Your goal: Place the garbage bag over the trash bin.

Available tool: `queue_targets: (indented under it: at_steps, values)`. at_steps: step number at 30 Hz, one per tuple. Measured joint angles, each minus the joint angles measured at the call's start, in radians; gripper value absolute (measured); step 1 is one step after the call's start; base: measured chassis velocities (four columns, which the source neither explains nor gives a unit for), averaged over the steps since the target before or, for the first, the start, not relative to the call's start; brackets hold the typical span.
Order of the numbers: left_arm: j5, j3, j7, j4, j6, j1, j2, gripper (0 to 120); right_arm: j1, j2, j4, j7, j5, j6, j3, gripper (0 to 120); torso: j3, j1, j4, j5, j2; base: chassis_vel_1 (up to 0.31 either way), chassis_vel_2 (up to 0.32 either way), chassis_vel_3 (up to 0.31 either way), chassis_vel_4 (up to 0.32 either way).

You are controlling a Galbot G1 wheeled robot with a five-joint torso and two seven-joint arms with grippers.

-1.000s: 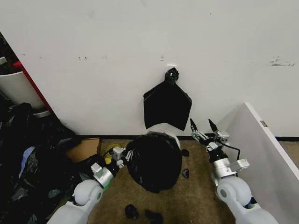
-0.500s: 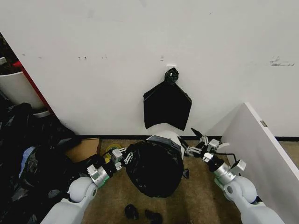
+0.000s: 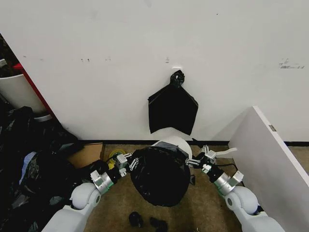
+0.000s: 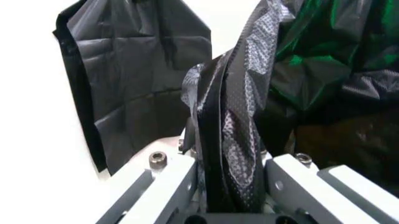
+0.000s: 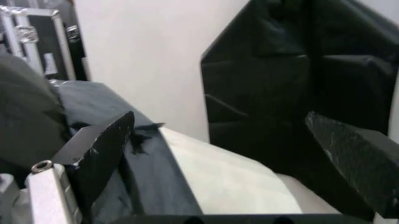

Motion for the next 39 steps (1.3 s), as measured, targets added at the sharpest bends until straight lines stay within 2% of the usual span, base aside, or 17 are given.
queue_targets:
  at_steps: [7,11,13,14,16,17,20,23,25,26,27,29,38,39]
  values:
    - [-0.011,0.000,-0.041,0.004,0.016,0.000,-0.010,1,-0.002,0.003,0.019,0.085,0.005,0.018,0.017,100,0.000,0.000,0.0001,-0.0001,0.000,0.000,0.000,0.000,0.000]
    - [-0.030,0.006,-0.114,-0.012,0.073,0.003,-0.013,1,-0.009,0.010,0.037,0.142,0.016,0.030,0.024,100,0.000,0.000,-0.0001,0.0000,0.000,0.000,0.000,0.000,0.000]
    - [-0.044,0.013,-0.174,-0.041,0.149,0.011,-0.012,1,-0.014,0.017,0.063,0.205,0.022,0.030,0.019,100,0.000,0.000,0.0000,0.0000,0.000,0.000,0.000,0.000,0.000]
    - [-0.064,0.020,-0.226,-0.067,0.223,0.017,-0.011,1,-0.019,0.023,0.086,0.255,0.025,0.030,0.012,100,0.000,0.000,0.0000,-0.0001,0.000,0.000,0.000,0.000,0.000]
    - [-0.193,0.035,-0.391,-0.161,0.436,0.027,-0.009,1,-0.038,0.040,0.162,0.357,0.025,0.020,-0.006,100,0.000,0.000,0.0001,-0.0001,0.000,0.000,0.000,0.000,0.000]
    - [-0.193,0.035,-0.391,-0.161,0.436,0.027,-0.009,1,-0.038,0.040,0.162,0.357,0.025,0.020,-0.006,100,0.000,0.000,0.0001,-0.0001,0.000,0.000,0.000,0.000,0.000]
    - [-0.346,0.039,-0.538,-0.262,0.647,0.026,-0.008,1,-0.060,0.049,0.217,0.389,-0.015,0.011,-0.023,100,0.000,0.000,-0.0003,-0.0002,0.000,0.000,0.000,0.000,0.000]
    - [-0.421,0.038,-0.671,-0.330,0.861,0.030,-0.005,1,-0.058,0.049,0.229,0.391,-0.033,-0.002,-0.049,100,0.000,0.000,0.0000,0.0000,0.000,0.000,0.000,0.000,0.000]
    - [-0.502,0.048,-0.847,-0.366,1.047,0.020,-0.006,1,-0.057,0.052,0.230,0.394,-0.038,-0.010,-0.060,100,0.000,0.000,0.0002,0.0000,0.000,0.000,0.000,0.000,0.000]
    - [-0.502,0.048,-0.847,-0.366,1.047,0.020,-0.006,1,-0.057,0.052,0.230,0.394,-0.038,-0.010,-0.060,100,0.000,0.000,0.0002,0.0000,0.000,0.000,0.000,0.000,0.000]
    - [-0.537,0.059,-0.938,-0.372,1.092,0.012,-0.007,1,-0.057,0.053,0.230,0.401,-0.043,-0.012,-0.062,100,0.000,0.000,0.0002,0.0000,0.000,0.000,0.000,0.000,0.000]
    - [-0.547,0.074,-0.998,-0.367,1.112,0.006,-0.018,1,-0.061,0.053,0.226,0.413,-0.046,-0.015,-0.060,100,0.000,0.000,0.0000,0.0003,0.000,0.000,0.000,0.000,0.000]
    - [-0.546,0.104,-1.050,-0.314,1.106,0.023,-0.067,1,-0.064,0.042,0.206,0.420,-0.045,-0.017,-0.050,100,0.000,0.000,0.0000,0.0000,0.000,0.000,0.000,0.000,0.000]
    - [-0.534,0.108,-1.050,-0.311,1.104,0.026,-0.070,4,-0.060,0.041,0.202,0.419,-0.045,-0.017,-0.051,100,0.000,0.000,-0.0001,-0.0001,0.000,0.000,0.000,0.000,0.000]
